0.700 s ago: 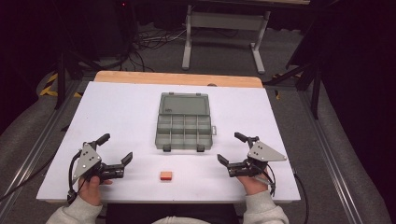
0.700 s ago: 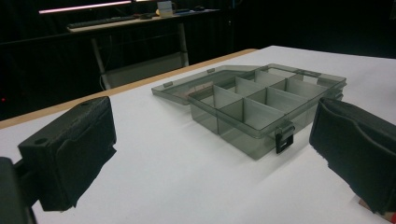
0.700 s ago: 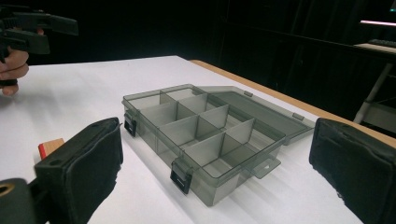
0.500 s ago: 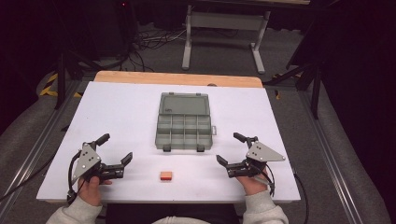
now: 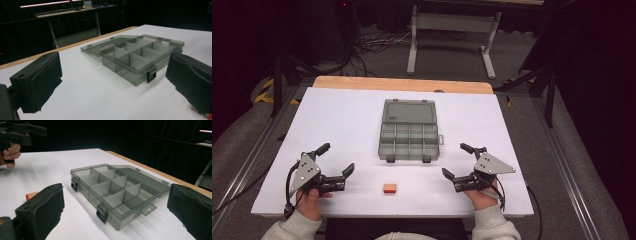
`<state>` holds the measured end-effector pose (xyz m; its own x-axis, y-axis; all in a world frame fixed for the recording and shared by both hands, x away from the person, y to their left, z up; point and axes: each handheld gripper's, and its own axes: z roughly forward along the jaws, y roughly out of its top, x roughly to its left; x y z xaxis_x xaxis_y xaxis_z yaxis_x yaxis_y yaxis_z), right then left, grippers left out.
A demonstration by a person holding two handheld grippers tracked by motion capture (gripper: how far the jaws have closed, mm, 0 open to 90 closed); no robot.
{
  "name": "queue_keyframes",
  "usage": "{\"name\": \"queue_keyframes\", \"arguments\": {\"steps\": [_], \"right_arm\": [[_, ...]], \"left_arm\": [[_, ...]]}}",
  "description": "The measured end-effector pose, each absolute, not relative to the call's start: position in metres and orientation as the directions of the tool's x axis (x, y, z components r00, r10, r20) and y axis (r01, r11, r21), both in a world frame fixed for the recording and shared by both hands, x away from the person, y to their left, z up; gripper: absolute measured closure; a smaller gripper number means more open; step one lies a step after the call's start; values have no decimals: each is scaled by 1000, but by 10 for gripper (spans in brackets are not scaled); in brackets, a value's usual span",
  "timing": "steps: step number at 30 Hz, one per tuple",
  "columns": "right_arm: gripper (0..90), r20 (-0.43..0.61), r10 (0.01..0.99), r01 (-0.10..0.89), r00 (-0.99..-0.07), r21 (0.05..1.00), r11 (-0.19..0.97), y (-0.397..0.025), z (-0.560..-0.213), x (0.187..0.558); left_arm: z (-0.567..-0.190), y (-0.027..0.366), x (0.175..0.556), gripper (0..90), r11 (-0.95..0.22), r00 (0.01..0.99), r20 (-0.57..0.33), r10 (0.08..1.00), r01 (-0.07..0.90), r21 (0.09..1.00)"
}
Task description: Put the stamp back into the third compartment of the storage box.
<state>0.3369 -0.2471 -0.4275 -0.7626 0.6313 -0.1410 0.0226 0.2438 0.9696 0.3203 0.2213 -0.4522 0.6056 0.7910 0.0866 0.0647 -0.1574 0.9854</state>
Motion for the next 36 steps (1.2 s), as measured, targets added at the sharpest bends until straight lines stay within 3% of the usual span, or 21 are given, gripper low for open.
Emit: {"name": "queue_keyframes", "arguments": {"steps": [36], "right_arm": [[53, -100, 541, 56, -835, 962, 266, -213, -406, 356]], "left_arm": [[-452, 220, 320, 14, -160, 609, 88, 788, 64, 985]]}}
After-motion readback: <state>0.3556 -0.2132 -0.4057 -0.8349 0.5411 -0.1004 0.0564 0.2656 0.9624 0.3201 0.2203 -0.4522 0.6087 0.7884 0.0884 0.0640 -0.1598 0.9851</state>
